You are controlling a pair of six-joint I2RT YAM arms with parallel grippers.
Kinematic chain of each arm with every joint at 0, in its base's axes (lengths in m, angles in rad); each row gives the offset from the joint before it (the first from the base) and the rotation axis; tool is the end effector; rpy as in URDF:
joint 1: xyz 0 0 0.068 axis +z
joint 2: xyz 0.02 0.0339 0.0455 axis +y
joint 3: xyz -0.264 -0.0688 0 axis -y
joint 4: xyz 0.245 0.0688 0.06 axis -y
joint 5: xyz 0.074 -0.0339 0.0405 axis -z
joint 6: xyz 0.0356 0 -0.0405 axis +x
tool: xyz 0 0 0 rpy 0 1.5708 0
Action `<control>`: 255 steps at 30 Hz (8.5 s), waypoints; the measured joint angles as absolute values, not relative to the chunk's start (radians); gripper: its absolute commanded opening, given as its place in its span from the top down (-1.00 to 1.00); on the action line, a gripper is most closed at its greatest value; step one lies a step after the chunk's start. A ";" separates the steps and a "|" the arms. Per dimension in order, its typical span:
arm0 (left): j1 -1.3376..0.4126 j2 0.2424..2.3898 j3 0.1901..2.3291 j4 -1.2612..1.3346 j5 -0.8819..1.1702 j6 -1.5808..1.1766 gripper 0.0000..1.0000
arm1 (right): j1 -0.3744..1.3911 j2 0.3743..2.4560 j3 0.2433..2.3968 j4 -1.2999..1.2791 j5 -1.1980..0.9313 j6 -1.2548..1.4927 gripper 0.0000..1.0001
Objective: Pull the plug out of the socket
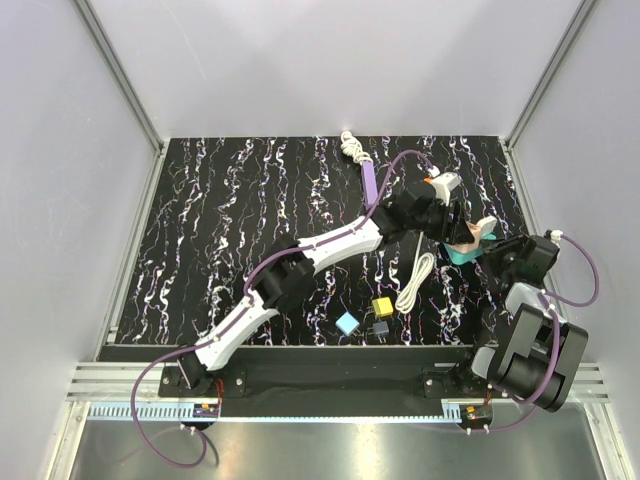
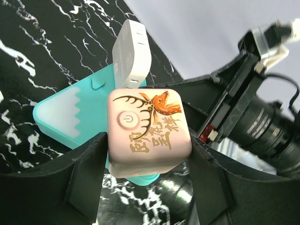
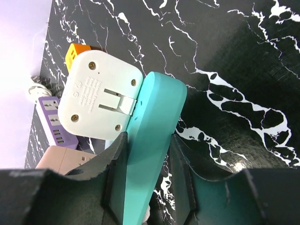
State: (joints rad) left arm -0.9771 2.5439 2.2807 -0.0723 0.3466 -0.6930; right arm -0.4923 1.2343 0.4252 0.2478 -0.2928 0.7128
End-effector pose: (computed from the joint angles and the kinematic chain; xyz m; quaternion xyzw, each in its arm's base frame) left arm 0.3211 -0.4974 0.2209 0.2125 0.7808 -0.5172 0.2786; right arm 0.2136 -0.1029 0.1693 0.4326 0.7534 0.1796 0.4615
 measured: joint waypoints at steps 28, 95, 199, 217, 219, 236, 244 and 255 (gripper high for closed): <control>-0.984 2.422 1.976 0.215 0.157 -0.714 1.00 | -0.466 1.213 0.437 0.173 -0.357 0.647 0.94; -1.047 2.290 1.612 0.600 0.257 -0.329 -0.02 | -0.684 0.936 0.618 -0.387 -0.561 0.538 -0.39; -1.086 2.354 1.840 0.148 0.403 -0.402 0.91 | -0.169 1.515 1.099 -0.909 0.237 0.802 1.00; -1.064 2.395 1.847 0.247 0.362 -0.488 1.00 | -0.165 1.416 1.046 -0.850 0.176 0.722 1.00; -1.061 2.414 1.868 0.259 0.364 -0.502 1.00 | -0.165 1.417 1.046 -0.840 0.173 0.707 1.00; -0.984 2.300 1.697 0.265 0.428 -0.473 -0.36 | -0.165 1.420 1.003 -0.727 0.137 0.578 1.00; -0.794 2.311 1.650 0.219 0.552 -0.517 -0.37 | -0.167 1.420 1.002 -0.697 0.130 0.511 1.00; -0.817 2.461 1.737 0.284 0.626 -0.607 -0.17 | -0.168 1.420 0.999 -0.669 0.099 0.479 1.00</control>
State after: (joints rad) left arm -0.8169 2.4607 1.7367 0.2836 0.6262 -0.6067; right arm -0.1677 1.4204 0.9985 -0.6693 0.0994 0.4793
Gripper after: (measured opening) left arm 0.603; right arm 0.271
